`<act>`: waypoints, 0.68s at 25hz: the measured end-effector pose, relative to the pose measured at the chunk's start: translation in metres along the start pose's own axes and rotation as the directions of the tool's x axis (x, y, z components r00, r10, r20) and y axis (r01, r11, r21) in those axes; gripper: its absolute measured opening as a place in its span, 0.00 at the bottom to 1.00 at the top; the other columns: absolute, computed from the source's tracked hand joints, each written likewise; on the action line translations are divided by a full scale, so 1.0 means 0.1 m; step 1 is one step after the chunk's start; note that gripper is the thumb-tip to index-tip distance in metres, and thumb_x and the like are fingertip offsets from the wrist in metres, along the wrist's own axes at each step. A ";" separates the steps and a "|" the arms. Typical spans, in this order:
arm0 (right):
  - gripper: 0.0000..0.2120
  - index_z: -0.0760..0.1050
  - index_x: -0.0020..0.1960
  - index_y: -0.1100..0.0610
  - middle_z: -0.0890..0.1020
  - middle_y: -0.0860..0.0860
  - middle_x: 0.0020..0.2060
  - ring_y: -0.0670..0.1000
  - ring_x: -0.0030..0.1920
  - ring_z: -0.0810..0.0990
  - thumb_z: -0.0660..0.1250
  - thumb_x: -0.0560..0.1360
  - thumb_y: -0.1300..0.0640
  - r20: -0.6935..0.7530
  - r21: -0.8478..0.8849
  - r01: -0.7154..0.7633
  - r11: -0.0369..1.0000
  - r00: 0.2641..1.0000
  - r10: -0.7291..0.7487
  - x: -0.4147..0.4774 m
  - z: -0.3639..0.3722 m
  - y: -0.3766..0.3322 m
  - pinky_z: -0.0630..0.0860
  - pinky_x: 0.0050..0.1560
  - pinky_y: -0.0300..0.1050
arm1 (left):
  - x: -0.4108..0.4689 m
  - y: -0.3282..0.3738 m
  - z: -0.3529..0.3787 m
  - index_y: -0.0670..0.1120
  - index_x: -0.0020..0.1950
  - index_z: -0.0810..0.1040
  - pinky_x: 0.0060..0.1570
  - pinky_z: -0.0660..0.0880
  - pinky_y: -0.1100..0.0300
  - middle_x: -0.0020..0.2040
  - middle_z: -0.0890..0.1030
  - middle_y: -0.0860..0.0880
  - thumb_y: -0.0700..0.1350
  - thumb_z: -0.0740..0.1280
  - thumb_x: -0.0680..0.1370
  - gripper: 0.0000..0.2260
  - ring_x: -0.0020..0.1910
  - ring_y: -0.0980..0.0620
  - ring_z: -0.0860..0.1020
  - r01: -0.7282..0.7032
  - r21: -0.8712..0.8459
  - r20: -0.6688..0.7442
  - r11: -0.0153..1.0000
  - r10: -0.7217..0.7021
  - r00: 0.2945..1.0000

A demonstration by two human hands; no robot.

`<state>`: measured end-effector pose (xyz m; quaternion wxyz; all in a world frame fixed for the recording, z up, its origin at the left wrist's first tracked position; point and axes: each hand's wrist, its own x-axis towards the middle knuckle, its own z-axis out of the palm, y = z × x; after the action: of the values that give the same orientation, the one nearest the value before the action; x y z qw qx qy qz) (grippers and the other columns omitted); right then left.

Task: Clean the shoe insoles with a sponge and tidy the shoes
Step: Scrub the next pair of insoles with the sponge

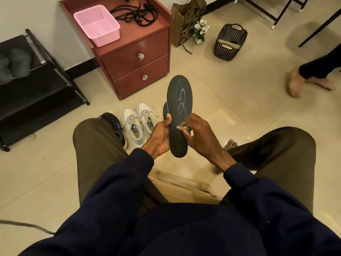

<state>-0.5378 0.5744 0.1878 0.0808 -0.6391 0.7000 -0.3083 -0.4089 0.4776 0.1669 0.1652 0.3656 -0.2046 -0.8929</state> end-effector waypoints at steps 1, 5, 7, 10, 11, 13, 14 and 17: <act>0.04 0.80 0.49 0.61 0.79 0.54 0.44 0.50 0.43 0.75 0.73 0.77 0.61 -0.073 -0.016 -0.062 0.998 0.996 0.060 0.03 -0.04 0.09 0.75 0.43 0.45 | 0.00 0.00 0.00 0.42 0.68 0.77 0.58 0.80 0.49 0.60 0.84 0.41 0.54 0.57 0.86 0.20 0.55 0.44 0.84 -0.006 0.016 -0.001 1.000 0.006 1.000; 0.04 0.81 0.50 0.60 0.79 0.52 0.45 0.44 0.42 0.73 0.74 0.76 0.62 -0.057 0.060 -0.077 0.995 0.995 0.080 -0.05 -0.07 0.05 0.73 0.42 0.38 | -0.01 0.01 0.06 0.42 0.66 0.78 0.56 0.81 0.50 0.58 0.85 0.42 0.54 0.56 0.87 0.20 0.55 0.45 0.84 -0.011 0.040 -0.014 0.999 0.012 1.000; 0.04 0.82 0.50 0.59 0.79 0.51 0.44 0.44 0.42 0.73 0.74 0.76 0.61 0.110 0.108 0.005 0.994 0.994 -0.017 -0.10 -0.03 -0.11 0.70 0.43 0.34 | -0.01 0.01 0.07 0.40 0.71 0.75 0.66 0.76 0.48 0.65 0.81 0.39 0.56 0.56 0.86 0.23 0.64 0.42 0.80 0.004 0.023 0.022 1.000 -0.004 1.000; 0.05 0.82 0.49 0.58 0.79 0.50 0.43 0.43 0.41 0.72 0.75 0.76 0.58 0.059 0.064 -0.016 0.998 0.998 0.012 -0.01 -0.09 0.00 0.67 0.43 0.29 | -0.03 0.02 0.05 0.41 0.68 0.78 0.61 0.79 0.49 0.63 0.83 0.40 0.54 0.56 0.86 0.21 0.60 0.43 0.83 -0.010 0.013 0.008 1.000 0.010 1.000; 0.05 0.81 0.48 0.58 0.79 0.50 0.43 0.42 0.40 0.72 0.75 0.76 0.58 -0.019 0.037 -0.066 0.997 0.998 0.067 0.03 -0.14 0.09 0.66 0.43 0.28 | -0.03 0.03 0.05 0.41 0.67 0.79 0.58 0.80 0.50 0.60 0.84 0.41 0.54 0.57 0.86 0.20 0.55 0.44 0.84 -0.019 0.026 0.002 1.000 0.019 1.000; 0.05 0.81 0.48 0.58 0.79 0.51 0.43 0.42 0.40 0.71 0.75 0.76 0.58 -0.097 0.012 -0.139 0.990 0.985 0.139 0.03 -0.22 0.19 0.67 0.42 0.28 | -0.04 0.04 0.08 0.41 0.69 0.78 0.57 0.79 0.49 0.59 0.83 0.41 0.54 0.58 0.85 0.21 0.51 0.44 0.84 -0.015 0.051 0.017 0.999 0.014 1.000; 0.05 0.81 0.49 0.58 0.79 0.51 0.44 0.43 0.41 0.72 0.75 0.76 0.59 -0.084 0.024 -0.128 0.992 0.988 0.129 0.01 -0.21 0.16 0.68 0.42 0.29 | -0.04 0.05 0.10 0.41 0.70 0.77 0.57 0.79 0.50 0.59 0.83 0.41 0.55 0.59 0.85 0.22 0.51 0.45 0.84 -0.012 0.051 0.029 0.999 0.010 1.000; 0.05 0.82 0.50 0.58 0.79 0.49 0.45 0.42 0.41 0.73 0.75 0.75 0.59 0.132 0.101 0.003 0.995 0.991 -0.016 -0.06 -0.11 -0.11 0.67 0.43 0.30 | -0.06 0.05 0.12 0.42 0.66 0.79 0.54 0.82 0.53 0.57 0.84 0.42 0.62 0.55 0.85 0.27 0.50 0.46 0.84 -0.009 0.045 0.016 0.999 0.008 1.000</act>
<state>-0.5334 0.5838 0.2003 0.1578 -0.6565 0.6737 -0.3003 -0.4128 0.4789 0.1799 0.1591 0.3612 -0.2277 -0.8901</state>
